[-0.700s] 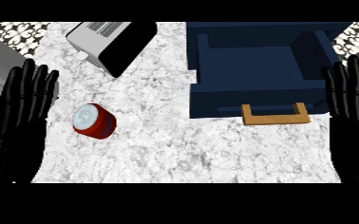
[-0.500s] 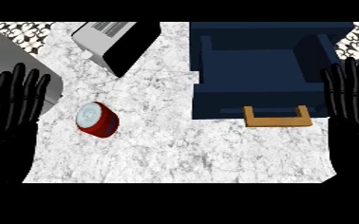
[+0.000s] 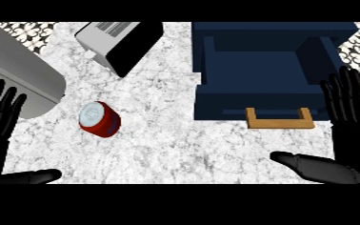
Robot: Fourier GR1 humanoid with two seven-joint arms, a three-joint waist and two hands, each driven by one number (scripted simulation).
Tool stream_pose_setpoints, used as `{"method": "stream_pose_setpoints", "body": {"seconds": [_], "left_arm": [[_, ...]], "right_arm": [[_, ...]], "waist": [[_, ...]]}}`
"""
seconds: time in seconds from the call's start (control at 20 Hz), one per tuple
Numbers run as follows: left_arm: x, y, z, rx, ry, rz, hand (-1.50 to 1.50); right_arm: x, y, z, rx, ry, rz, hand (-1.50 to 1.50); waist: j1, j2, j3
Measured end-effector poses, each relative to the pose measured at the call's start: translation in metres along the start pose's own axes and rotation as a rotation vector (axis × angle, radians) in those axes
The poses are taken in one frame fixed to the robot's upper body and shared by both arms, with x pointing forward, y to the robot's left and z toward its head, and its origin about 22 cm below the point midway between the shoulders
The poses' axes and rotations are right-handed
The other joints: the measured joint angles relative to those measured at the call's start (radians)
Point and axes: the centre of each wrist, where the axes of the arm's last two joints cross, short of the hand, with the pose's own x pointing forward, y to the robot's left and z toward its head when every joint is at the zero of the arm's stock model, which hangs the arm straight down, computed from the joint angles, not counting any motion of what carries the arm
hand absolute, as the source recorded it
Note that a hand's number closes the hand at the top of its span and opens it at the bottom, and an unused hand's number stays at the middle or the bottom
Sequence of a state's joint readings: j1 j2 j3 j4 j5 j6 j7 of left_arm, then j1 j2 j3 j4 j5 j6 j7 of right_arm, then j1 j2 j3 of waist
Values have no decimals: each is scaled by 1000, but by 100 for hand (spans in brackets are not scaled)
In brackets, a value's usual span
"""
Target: Pick up the can, place it into the drawer and close the drawer
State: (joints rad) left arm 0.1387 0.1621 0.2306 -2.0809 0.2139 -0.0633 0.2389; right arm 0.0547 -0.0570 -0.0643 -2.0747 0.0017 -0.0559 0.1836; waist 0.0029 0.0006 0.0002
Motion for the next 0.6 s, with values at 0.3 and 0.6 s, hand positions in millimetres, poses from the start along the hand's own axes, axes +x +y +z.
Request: {"method": "stream_pose_setpoints", "body": {"seconds": [0.3,0.6], "left_arm": [[14,13,0,23,49,9,-150],[3,9,-3,17,68,9,-150]], "right_arm": [[-2,-8,5,-14,33,4,-150],[0,-19,6,-15,31,9,-150]], "waist": [[-2,-1,0],[-3,-1,0]]}}
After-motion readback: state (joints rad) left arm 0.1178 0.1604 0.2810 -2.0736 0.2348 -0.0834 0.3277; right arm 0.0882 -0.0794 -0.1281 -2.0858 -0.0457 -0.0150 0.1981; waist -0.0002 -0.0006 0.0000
